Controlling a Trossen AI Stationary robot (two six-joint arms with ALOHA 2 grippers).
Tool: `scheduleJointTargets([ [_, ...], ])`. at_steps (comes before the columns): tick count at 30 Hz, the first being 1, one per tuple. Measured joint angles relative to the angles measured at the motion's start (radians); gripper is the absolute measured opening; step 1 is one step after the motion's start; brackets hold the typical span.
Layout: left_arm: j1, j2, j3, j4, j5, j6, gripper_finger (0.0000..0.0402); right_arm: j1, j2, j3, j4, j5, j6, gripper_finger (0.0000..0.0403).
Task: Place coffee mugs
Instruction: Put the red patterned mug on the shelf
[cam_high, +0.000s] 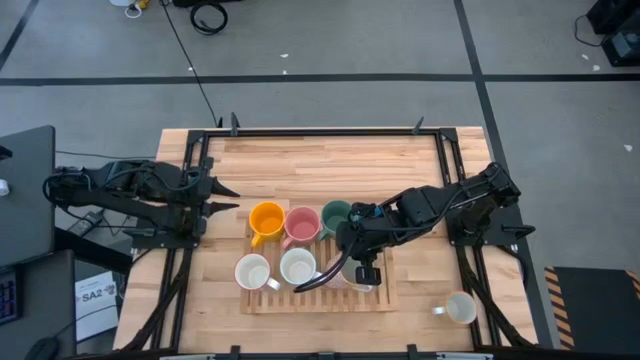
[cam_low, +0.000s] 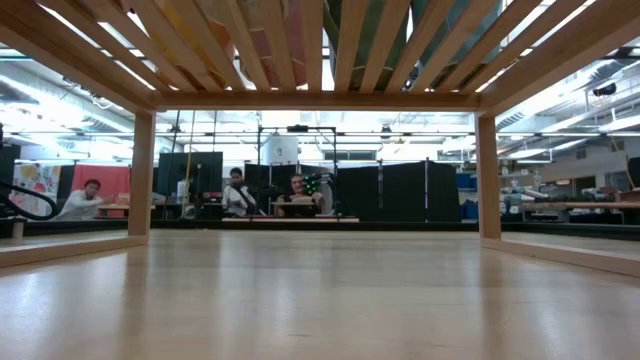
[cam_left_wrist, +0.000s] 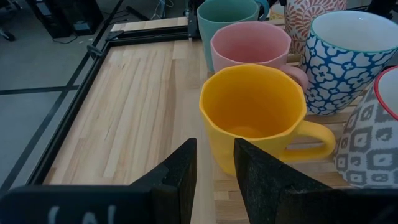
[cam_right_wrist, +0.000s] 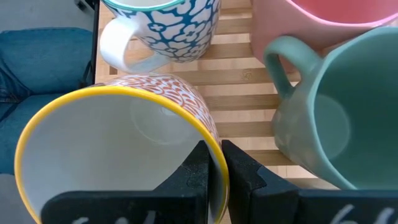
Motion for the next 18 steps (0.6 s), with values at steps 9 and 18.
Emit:
scheduleJointTargets([
  [9,0.0,0.0,0.0,0.0,0.0,0.0,0.0114,0.0,0.0,0.0,0.0,0.0,0.0,0.0032],
  [18,0.0,0.0,0.0,0.0,0.0,0.0,0.0114,0.0,0.01,0.0,-0.005,-0.009,0.0,0.0032],
])
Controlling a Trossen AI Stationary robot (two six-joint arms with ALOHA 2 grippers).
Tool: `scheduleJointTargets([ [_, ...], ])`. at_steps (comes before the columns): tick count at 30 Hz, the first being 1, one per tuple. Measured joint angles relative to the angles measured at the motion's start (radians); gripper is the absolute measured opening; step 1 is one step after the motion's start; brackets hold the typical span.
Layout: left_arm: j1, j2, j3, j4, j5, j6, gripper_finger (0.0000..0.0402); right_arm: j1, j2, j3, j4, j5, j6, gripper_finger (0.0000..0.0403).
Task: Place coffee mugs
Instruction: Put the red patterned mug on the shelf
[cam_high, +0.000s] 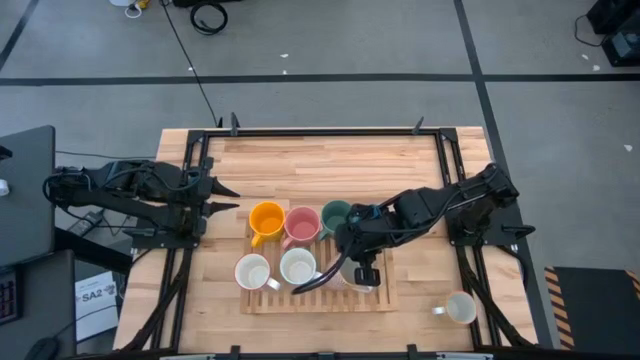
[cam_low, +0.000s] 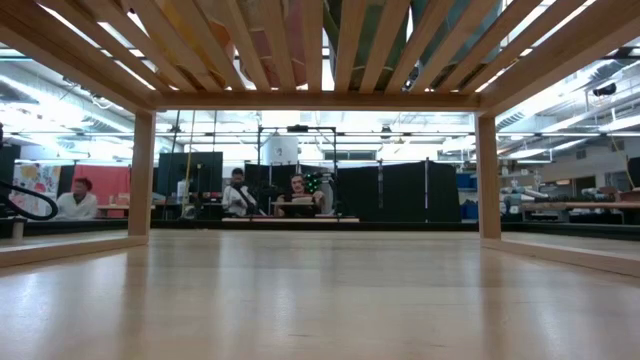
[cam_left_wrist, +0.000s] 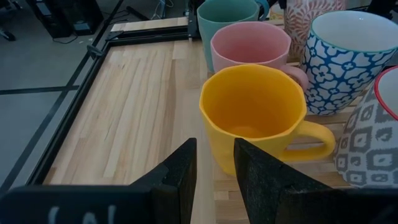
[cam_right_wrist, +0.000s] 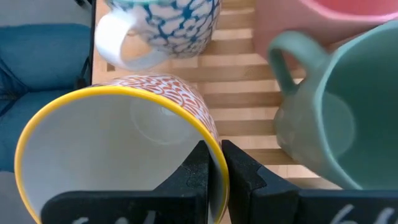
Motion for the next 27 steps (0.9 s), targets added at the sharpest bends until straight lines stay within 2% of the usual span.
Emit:
scheduleJointTargets([
  [5,0.0,0.0,0.0,0.0,0.0,0.0,0.0114,-0.005,0.022,0.0,0.002,-0.053,-0.019,0.0032],
  [13,0.0,0.0,0.0,0.0,0.0,0.0,0.0114,-0.013,0.019,0.006,-0.007,-0.025,-0.025,0.0032],
  [27,0.0,0.0,0.0,0.0,0.0,0.0,0.0114,-0.018,0.018,0.008,-0.059,-0.049,0.004,0.0032],
])
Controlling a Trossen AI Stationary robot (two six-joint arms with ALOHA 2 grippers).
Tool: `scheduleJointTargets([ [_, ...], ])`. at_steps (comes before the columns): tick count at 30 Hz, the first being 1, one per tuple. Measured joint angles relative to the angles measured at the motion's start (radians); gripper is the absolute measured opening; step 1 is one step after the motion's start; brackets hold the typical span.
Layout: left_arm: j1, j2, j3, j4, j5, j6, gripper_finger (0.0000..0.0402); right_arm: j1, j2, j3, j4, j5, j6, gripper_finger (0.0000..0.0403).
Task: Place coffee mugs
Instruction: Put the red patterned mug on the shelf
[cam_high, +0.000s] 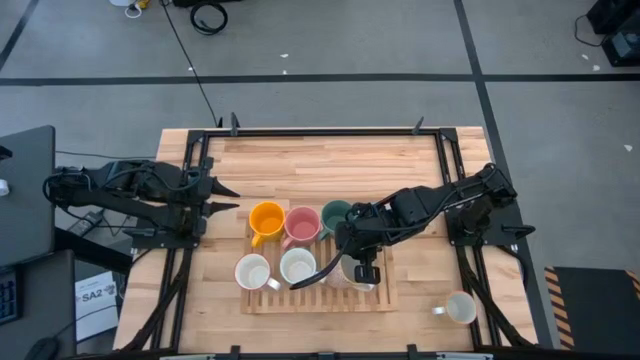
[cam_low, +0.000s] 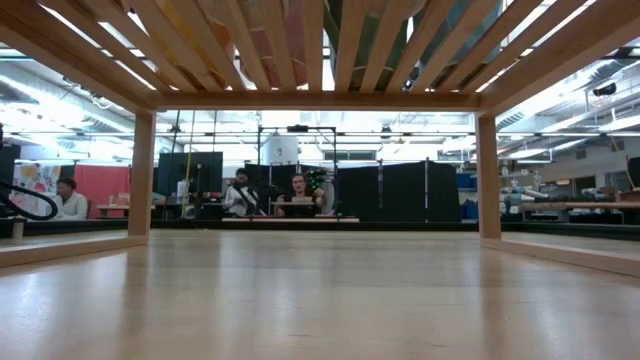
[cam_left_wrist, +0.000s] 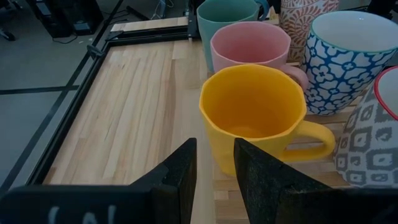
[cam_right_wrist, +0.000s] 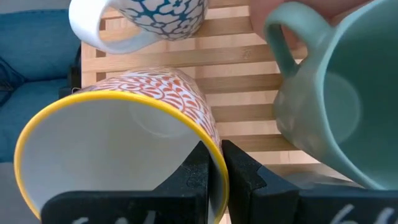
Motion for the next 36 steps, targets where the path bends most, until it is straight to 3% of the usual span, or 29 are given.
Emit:
scheduleJointTargets([
  [8,0.0,0.0,0.0,0.0,0.0,0.0,0.0114,0.0,-0.006,0.001,-0.006,-0.004,-0.001,0.0032],
  [18,0.0,0.0,0.0,0.0,0.0,0.0,0.0114,0.0,-0.01,0.103,-0.065,0.003,-0.002,0.0032],
  [36,0.0,0.0,0.0,0.0,0.0,0.0,0.0114,0.0,0.023,0.103,-0.105,-0.007,-0.002,0.0031],
])
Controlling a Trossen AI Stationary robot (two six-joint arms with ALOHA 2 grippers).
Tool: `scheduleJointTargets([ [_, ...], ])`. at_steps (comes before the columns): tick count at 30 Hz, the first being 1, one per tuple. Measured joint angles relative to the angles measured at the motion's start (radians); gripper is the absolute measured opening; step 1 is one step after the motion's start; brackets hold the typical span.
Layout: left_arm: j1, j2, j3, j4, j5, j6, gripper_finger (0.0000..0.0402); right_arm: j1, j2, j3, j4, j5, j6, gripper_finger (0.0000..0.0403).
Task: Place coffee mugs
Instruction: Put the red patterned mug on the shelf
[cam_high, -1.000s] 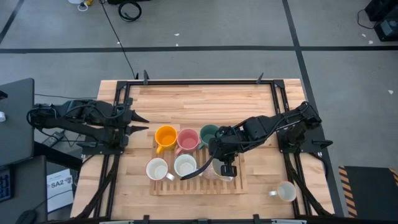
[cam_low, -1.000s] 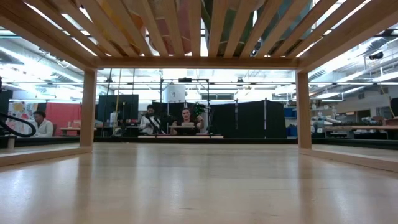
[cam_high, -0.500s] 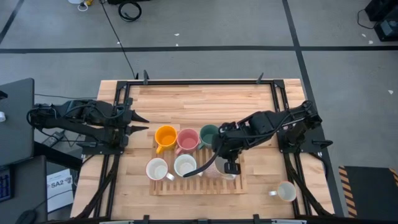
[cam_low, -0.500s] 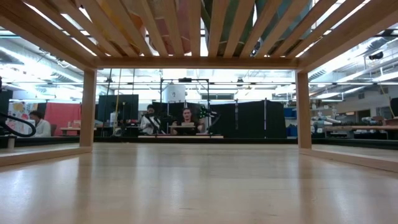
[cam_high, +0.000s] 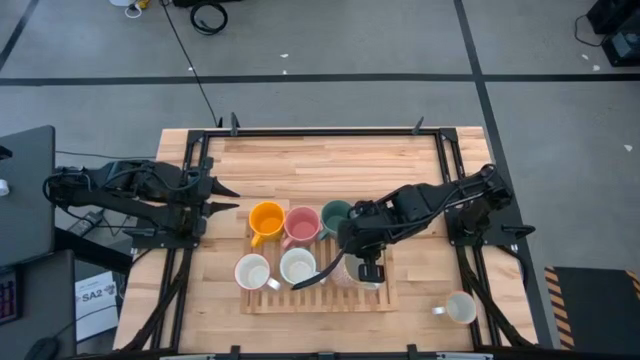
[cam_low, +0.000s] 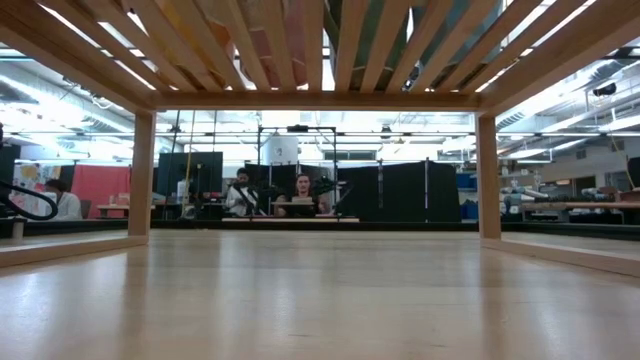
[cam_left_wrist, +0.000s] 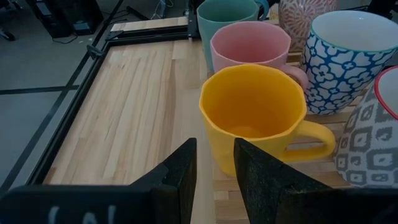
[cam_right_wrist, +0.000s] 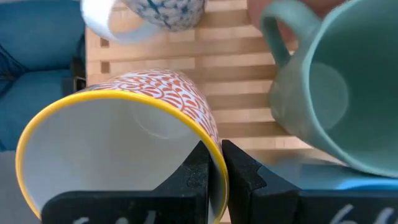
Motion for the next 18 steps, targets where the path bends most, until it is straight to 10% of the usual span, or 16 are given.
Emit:
scheduleJointTargets([
  [18,0.0,0.0,0.0,0.0,0.023,-0.001,0.0114,0.0,0.028,-0.001,-0.01,-0.001,0.01,0.0033],
])
